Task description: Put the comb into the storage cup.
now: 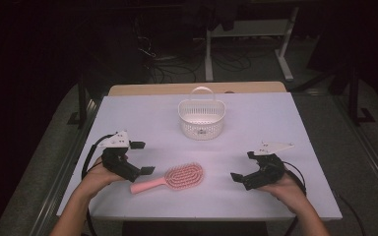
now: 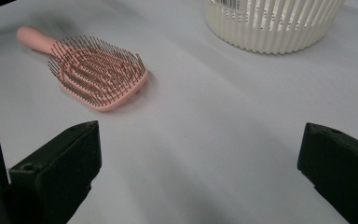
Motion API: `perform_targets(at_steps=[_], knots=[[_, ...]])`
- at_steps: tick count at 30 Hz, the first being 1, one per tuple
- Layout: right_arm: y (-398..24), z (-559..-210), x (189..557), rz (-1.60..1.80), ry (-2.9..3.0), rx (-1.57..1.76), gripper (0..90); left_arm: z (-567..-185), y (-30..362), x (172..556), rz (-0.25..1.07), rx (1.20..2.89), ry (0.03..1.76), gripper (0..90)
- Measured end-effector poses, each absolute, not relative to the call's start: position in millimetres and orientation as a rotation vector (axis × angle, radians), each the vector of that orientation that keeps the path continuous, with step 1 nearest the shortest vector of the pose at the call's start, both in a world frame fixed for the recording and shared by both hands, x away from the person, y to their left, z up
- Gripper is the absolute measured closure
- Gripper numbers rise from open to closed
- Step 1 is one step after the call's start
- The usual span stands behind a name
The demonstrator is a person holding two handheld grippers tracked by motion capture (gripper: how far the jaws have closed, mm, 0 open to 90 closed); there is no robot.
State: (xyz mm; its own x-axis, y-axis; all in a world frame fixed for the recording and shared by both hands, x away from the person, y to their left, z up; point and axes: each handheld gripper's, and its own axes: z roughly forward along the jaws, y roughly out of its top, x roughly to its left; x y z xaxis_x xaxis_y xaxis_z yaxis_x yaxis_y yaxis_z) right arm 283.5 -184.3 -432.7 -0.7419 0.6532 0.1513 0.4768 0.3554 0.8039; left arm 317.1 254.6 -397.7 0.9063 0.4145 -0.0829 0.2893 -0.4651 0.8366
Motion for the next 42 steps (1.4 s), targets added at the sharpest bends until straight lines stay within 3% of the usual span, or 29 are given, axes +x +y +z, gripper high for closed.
perform_targets(at_steps=[33,36,42], knots=[[-184,-433,284,1.329,2.424,1.019,0.0,-395,227,319,0.124,2.092,0.44,0.6],[-184,-433,284,1.33,2.425,1.021,0.0,-396,225,319,0.113,2.103,0.426,6.0],[-184,-433,284,1.332,2.424,1.02,0.0,-399,222,320,0.113,2.129,0.425,6.4]])
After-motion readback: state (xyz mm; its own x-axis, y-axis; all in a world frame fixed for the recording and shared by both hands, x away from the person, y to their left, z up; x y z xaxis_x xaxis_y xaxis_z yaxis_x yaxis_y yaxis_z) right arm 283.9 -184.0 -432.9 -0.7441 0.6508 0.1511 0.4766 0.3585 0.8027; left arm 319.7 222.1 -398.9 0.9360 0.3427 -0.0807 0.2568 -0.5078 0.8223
